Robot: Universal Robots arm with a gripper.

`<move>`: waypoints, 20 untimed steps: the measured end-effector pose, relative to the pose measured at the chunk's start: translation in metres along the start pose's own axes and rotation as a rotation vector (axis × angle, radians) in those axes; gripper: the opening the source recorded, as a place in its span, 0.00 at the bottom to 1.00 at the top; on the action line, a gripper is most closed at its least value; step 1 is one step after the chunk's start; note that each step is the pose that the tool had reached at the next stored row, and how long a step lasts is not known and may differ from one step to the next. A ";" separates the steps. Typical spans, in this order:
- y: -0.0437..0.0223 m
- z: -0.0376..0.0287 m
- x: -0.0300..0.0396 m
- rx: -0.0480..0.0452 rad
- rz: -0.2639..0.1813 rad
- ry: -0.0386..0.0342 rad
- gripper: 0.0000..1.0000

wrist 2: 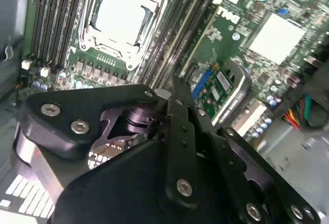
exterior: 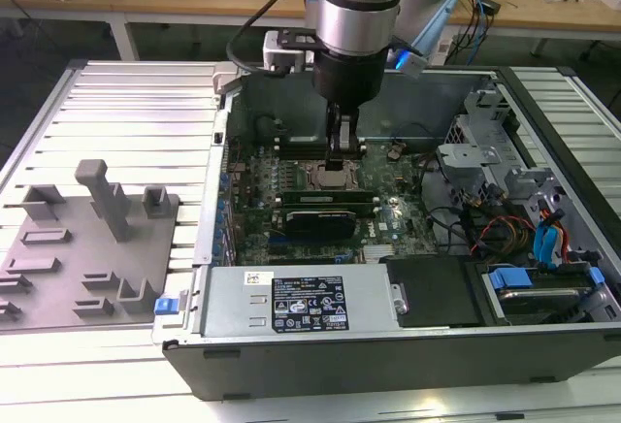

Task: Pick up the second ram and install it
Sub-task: 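Insert the second ram into the second slot, then press down the second ram until it locks into place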

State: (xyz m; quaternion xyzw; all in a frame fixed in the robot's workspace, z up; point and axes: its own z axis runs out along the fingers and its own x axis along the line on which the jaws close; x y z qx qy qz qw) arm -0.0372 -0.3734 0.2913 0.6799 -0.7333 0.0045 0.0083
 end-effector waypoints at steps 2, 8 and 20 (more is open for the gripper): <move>0.0000 -0.0014 0.0000 0.0001 0.000 0.0017 0.11; 0.0001 -0.0016 0.0000 0.0002 0.000 0.0018 0.11; -0.0344 0.0070 -0.0028 -0.0099 0.000 0.0031 0.11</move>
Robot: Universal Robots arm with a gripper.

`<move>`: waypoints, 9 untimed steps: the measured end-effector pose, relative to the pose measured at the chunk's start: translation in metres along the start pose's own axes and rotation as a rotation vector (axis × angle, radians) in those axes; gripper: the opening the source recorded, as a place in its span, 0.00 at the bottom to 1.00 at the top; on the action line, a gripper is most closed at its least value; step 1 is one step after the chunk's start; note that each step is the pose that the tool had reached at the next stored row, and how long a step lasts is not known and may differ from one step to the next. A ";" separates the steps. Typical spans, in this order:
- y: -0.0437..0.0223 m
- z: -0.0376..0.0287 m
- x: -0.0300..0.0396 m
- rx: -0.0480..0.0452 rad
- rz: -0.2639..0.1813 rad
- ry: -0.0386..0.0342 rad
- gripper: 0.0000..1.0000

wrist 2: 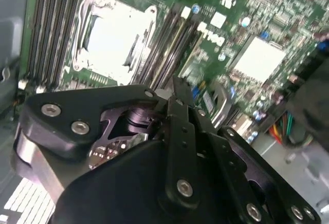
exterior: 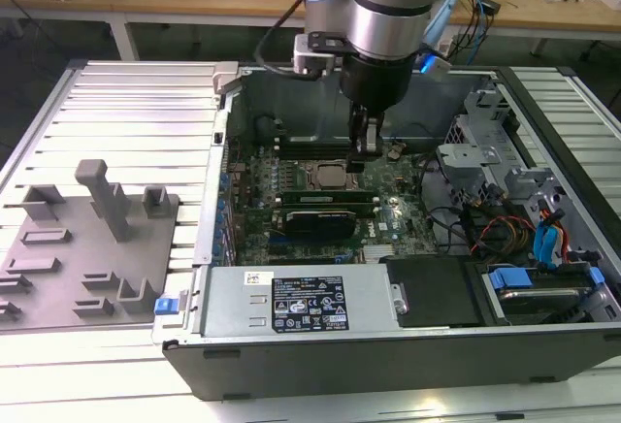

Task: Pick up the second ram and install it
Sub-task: 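Press down the second ram until it locks into place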

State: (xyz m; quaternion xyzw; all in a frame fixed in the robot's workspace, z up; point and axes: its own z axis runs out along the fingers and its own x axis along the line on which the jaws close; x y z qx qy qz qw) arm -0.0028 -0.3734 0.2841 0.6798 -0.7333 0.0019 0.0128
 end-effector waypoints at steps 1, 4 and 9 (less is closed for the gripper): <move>-0.0014 0.0011 -0.0001 -0.0001 0.000 -0.0001 0.11; -0.0200 0.0144 -0.0021 -0.0013 0.000 0.0000 0.11; -0.0226 0.0364 -0.0052 -0.0015 -0.001 -0.0034 0.11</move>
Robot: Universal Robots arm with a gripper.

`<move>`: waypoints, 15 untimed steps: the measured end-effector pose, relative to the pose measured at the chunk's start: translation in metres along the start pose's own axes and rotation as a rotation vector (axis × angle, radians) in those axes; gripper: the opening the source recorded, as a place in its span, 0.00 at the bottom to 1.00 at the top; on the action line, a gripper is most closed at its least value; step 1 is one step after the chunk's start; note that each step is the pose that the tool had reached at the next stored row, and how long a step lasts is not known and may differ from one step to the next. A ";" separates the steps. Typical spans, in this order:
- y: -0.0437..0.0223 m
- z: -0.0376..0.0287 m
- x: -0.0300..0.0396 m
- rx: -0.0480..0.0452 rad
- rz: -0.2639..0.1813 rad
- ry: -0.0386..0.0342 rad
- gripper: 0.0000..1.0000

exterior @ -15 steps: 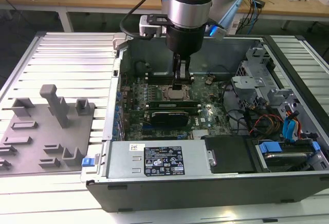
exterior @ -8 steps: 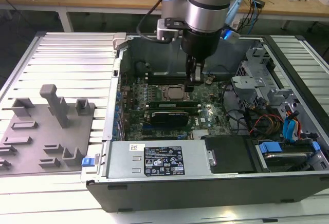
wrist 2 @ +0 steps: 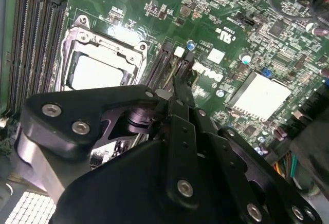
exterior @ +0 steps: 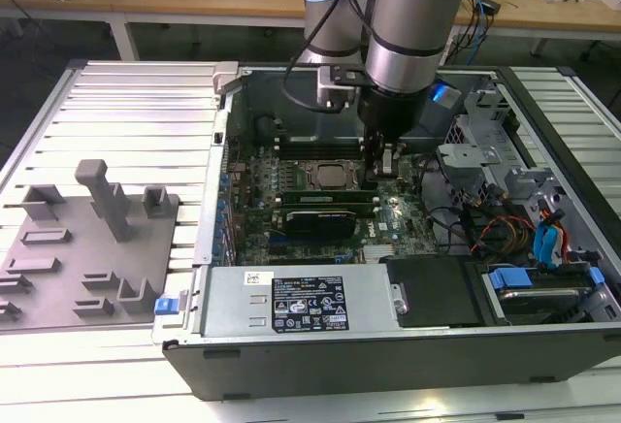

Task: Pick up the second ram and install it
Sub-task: 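Press down the second ram until it locks into place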

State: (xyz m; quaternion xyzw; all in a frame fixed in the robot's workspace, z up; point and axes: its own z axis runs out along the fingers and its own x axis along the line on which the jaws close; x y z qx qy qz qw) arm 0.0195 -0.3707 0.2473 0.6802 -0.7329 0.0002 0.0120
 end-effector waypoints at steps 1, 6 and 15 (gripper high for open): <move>0.0001 0.0014 -0.0001 -0.0006 0.000 -0.0056 0.11; -0.0002 0.0130 -0.0004 -0.0013 -0.001 -0.0171 0.11; -0.0001 0.0106 -0.0001 -0.0003 -0.001 -0.0178 0.11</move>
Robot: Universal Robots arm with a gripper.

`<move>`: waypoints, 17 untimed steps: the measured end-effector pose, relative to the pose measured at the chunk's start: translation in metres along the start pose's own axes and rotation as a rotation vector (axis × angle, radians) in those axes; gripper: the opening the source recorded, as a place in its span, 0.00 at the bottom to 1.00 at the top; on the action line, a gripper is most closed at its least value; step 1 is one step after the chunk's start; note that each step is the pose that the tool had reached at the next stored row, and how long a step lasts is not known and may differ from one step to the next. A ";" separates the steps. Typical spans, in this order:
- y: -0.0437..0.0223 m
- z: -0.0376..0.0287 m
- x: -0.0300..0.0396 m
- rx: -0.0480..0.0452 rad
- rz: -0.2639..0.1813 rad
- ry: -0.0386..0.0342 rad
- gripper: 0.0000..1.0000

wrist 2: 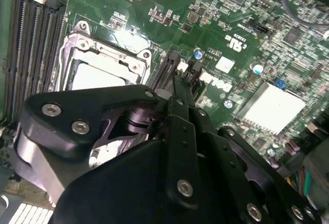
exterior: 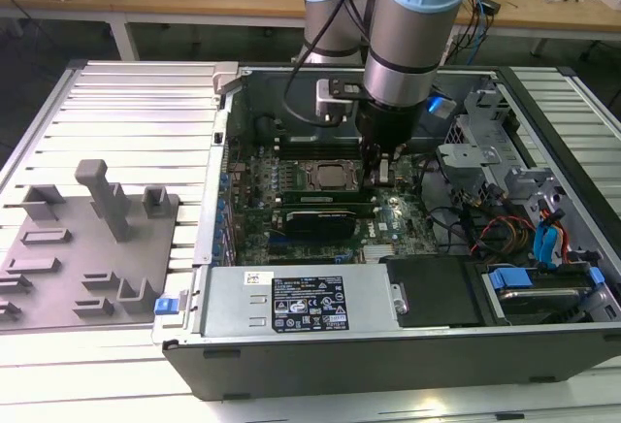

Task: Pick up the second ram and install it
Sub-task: 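Press down the second ram until it locks into place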

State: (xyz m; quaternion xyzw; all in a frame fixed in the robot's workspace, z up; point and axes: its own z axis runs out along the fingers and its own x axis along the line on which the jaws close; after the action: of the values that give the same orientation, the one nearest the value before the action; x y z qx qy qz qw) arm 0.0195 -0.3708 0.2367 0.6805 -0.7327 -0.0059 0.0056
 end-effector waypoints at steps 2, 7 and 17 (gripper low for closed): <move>0.0068 -0.0019 0.0005 0.0034 0.000 0.0000 0.11; 0.0448 -0.0001 0.0032 0.0072 0.000 -0.0004 0.11; 0.0865 0.0094 0.0040 0.0100 0.000 -0.0002 0.11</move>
State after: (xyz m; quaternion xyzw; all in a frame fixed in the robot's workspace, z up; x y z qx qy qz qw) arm -0.0672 -0.3684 0.2288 0.6805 -0.7327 -0.0023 0.0021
